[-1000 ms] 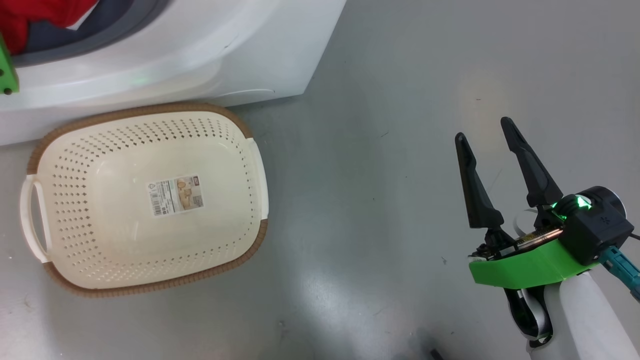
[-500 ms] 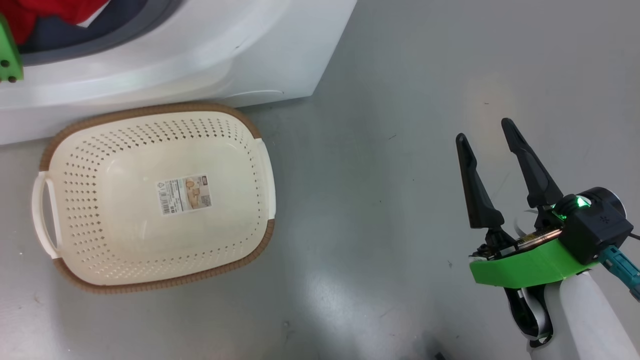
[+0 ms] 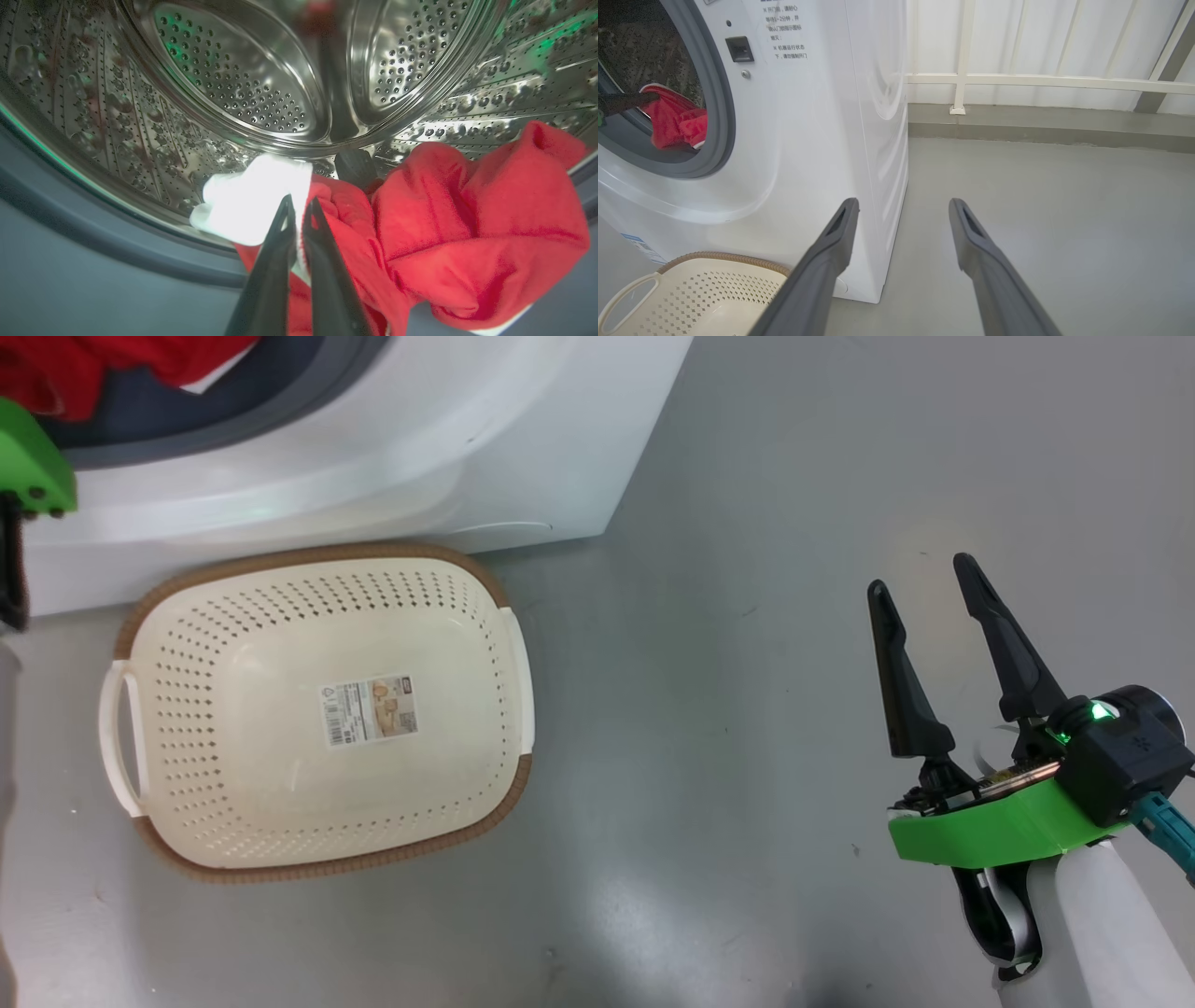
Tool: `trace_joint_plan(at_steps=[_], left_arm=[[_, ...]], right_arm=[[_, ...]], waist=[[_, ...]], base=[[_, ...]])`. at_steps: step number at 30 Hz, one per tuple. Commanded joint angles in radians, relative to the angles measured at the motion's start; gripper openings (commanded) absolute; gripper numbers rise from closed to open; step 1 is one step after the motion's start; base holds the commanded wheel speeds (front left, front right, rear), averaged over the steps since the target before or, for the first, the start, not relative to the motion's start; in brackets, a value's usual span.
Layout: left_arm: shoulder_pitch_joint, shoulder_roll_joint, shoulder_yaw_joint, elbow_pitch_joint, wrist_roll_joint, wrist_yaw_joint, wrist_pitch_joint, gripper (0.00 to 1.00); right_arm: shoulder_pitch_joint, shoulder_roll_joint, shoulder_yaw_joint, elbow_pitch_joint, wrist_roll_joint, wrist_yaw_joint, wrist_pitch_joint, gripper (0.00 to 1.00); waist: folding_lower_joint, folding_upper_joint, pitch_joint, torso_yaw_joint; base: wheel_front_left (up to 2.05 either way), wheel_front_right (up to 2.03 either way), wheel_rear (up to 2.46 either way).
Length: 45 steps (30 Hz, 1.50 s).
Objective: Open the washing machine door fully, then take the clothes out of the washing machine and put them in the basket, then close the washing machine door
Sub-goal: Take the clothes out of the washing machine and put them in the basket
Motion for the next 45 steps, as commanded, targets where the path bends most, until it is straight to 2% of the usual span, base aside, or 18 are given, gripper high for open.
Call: trace_joint_plan(at_steps=[1,6,17,30,45], left_arm=[[0.022,0.043,0.026,-0.035,-0.017,-0.009,-0.013,0.00],[0.113,0.034,0.051,-0.152,-0.039,-0.029,-0.020,0.00],[0.364,0.020,0.093,-0.466,-0.017,0.021,-0.021,0.00],[0.585,0.000,0.062,-0.660,-0.009,0.053,-0.009,0.00],[0.841,0.004,0.049,-0.940,-0.023,0.119,0.058,0.00]], right_arm=[[0.008,-0.006,0.021,-0.023,-0.012,0.006,-0.006,1.00],[0.015,-0.006,0.016,-0.019,-0.024,0.006,-0.006,1.00],[0.045,-0.006,0.001,-0.009,-0.019,0.006,-0.006,1.00],[0.093,-0.006,-0.018,-0.006,-0.012,0.006,-0.006,1.00],[0.170,-0.006,-0.041,-0.008,-0.010,0.006,-0.006,1.00]], waist=[[0.0000,0.0000,-0.011,0.009],[0.0000,0.0000,-0.042,0.020],[0.0000,0.0000,-0.129,0.037],[0.0000,0.0000,-0.242,0.059],[0.0000,0.0000,-0.367,0.078]], base=[[0.00,0.00,0.00],[0.00,0.00,0.00],[0.00,0.00,0.00],[0.00,0.00,0.00],[0.00,0.00,0.00]])
